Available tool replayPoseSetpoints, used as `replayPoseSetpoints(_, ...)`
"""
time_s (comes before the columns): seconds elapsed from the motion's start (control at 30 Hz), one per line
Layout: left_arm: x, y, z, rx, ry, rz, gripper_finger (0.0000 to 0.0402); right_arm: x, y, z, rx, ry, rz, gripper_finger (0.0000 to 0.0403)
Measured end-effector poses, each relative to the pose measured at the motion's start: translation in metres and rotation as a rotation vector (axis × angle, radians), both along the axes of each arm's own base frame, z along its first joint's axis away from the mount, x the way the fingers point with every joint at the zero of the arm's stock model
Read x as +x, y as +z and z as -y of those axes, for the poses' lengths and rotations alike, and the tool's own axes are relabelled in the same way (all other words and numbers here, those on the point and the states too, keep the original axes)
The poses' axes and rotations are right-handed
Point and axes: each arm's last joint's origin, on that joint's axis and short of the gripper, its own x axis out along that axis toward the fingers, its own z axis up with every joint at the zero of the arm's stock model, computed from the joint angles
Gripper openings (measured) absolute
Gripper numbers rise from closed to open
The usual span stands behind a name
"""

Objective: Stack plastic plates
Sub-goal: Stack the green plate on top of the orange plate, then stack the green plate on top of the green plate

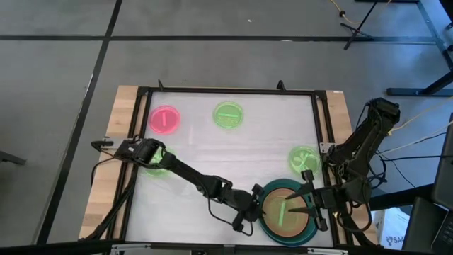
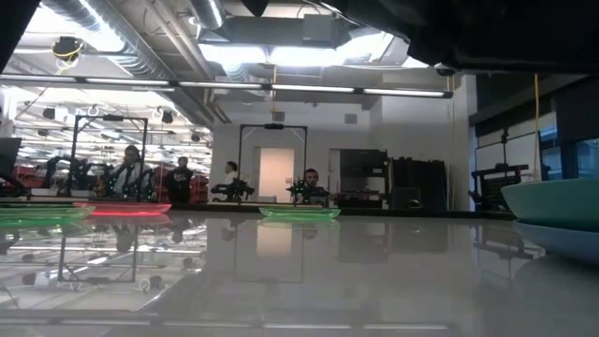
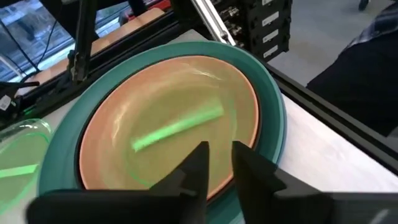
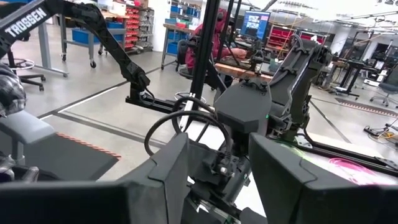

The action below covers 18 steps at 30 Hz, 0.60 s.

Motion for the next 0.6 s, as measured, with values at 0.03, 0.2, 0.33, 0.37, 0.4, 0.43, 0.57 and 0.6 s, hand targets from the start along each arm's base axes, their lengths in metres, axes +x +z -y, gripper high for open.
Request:
replayPoseSetpoints(0.03,0.000,0.000,0.000,-0.008,0.005,-0.002,0.0074,0.000,0.000,0.000,-0.002,0.000,-0.002,0.0161)
replayPoseSetpoints(0.2,-0.002,0.002,0.002,-0.033,0.067,-0.012,0.0098,0.000,-0.001,0.000,-0.007,0.000,-0.004,0.0161)
replayPoseSetpoints(0.33,-0.010,0.016,0.008,-0.050,0.136,-0.029,0.0100,0.000,-0.001,0.000,-0.008,0.001,-0.005,0.0161)
replayPoseSetpoints(0.37,-0.014,0.022,0.009,-0.046,0.151,-0.040,0.0100,0.000,-0.001,0.000,-0.003,0.001,-0.006,0.0161)
replayPoseSetpoints(0.4,-0.018,0.026,0.010,-0.035,0.171,-0.058,0.0100,0.000,-0.001,0.000,0.002,0.001,-0.009,0.0161)
replayPoseSetpoints(0.43,-0.023,0.031,0.012,-0.030,0.191,-0.073,0.0100,0.000,-0.001,0.000,0.008,0.001,-0.012,0.0161)
replayPoseSetpoints(0.57,-0.043,0.052,0.010,-0.052,0.334,-0.168,0.0100,0.000,-0.002,0.000,0.008,0.002,-0.018,0.0161)
replayPoseSetpoints(0.6,-0.048,0.057,0.007,-0.055,0.369,-0.200,0.0100,0.000,-0.002,0.000,0.007,0.001,-0.020,0.0161)
